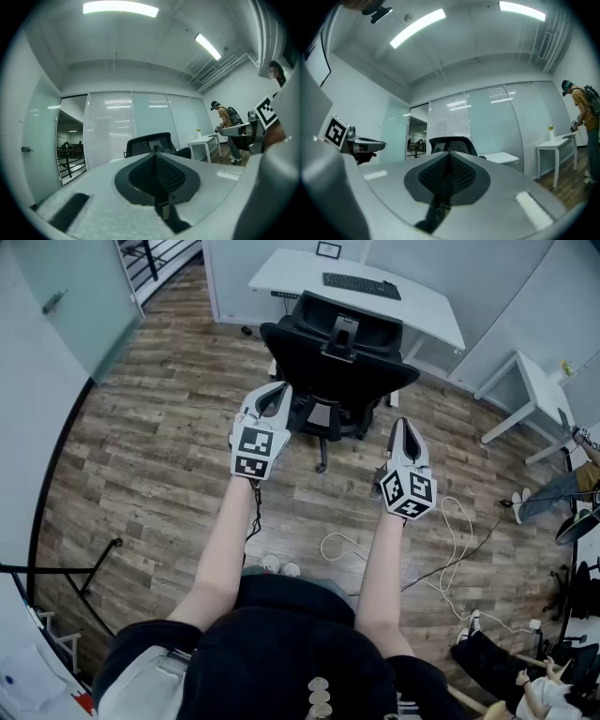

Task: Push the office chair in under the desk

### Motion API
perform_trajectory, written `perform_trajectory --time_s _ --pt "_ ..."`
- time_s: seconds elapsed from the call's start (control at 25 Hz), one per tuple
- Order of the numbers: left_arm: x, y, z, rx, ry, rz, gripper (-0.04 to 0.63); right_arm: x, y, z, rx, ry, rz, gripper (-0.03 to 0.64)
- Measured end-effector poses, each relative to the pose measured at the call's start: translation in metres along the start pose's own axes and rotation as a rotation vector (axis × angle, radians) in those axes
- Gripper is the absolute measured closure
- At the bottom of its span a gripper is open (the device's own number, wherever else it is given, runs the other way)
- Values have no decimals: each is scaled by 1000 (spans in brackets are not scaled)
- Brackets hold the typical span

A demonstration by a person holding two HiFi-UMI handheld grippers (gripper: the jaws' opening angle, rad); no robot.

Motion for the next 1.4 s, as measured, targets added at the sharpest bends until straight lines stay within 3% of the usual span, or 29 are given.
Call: perform_trajectory --time_s 0.68,1.04,1.4 --pt "-2 2 -11 -16 -9 -7 588 2 -10 -10 7 -4 -3 611" --pt "0 -2 -17 -47 -33 48 588 7 -22 -14 61 -87 -183 592" --pt "-1 -13 -15 -174 -84 120 436 9 -24 -13 67 -166 -284 515"
Point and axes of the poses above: the fingertips, and each gripper's own axes: z forward along the fingers, y to its right, x out of its top, the point moved 10 cm from there along -z, backward along the fingers, and after that the axes turned 3 degrees about x, right-handed, at the moved point
